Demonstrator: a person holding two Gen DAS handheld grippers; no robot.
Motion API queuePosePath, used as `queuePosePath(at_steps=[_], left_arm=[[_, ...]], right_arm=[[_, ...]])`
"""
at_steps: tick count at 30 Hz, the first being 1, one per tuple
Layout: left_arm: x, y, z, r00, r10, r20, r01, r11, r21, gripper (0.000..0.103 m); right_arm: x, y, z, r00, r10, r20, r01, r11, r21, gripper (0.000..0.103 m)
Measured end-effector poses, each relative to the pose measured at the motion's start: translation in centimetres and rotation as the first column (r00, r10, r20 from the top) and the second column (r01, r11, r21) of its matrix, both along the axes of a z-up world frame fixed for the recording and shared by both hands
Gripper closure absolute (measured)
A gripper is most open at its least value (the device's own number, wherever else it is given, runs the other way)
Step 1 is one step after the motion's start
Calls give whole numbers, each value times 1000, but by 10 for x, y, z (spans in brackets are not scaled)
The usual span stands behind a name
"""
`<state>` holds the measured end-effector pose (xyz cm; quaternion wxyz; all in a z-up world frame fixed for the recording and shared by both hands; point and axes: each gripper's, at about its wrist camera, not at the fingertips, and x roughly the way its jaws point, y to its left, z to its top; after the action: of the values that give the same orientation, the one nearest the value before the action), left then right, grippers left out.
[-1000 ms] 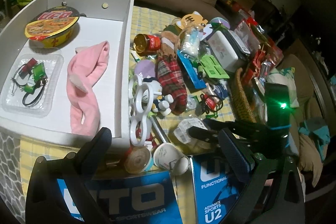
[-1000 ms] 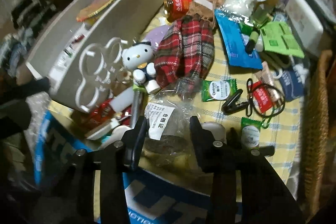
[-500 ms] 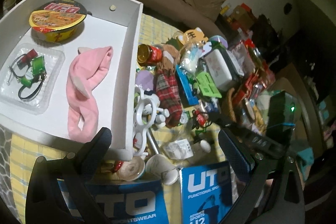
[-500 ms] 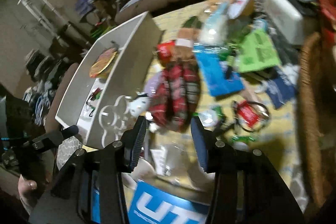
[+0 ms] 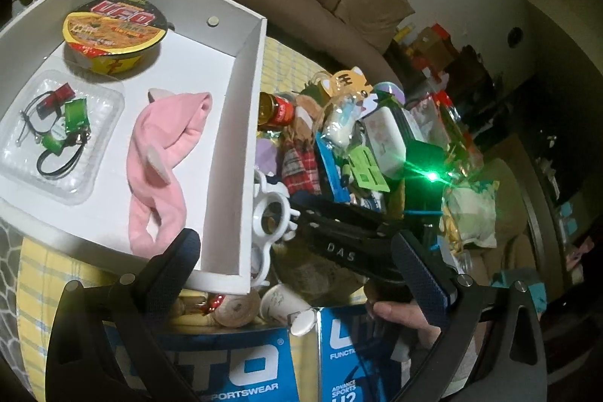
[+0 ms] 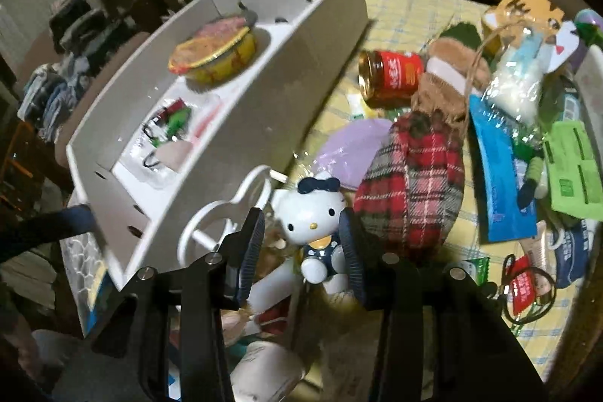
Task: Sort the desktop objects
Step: 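Reach the right gripper toward the white plastic ring holder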
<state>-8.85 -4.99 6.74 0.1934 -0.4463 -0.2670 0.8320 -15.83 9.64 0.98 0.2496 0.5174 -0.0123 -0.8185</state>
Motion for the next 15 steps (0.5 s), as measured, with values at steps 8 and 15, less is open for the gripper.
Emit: queuePosePath(at_steps=[8, 15], left_arm=[[3, -8, 0, 1000, 5, -4, -5, 1000, 5, 0], [6, -5, 0, 1000, -2, -9, 3, 1000, 3, 0]], right_arm=[[9, 48, 13, 979, -125, 163, 175, 923, -342, 64], [19, 12, -9, 962, -26, 271, 154, 871, -466, 86]])
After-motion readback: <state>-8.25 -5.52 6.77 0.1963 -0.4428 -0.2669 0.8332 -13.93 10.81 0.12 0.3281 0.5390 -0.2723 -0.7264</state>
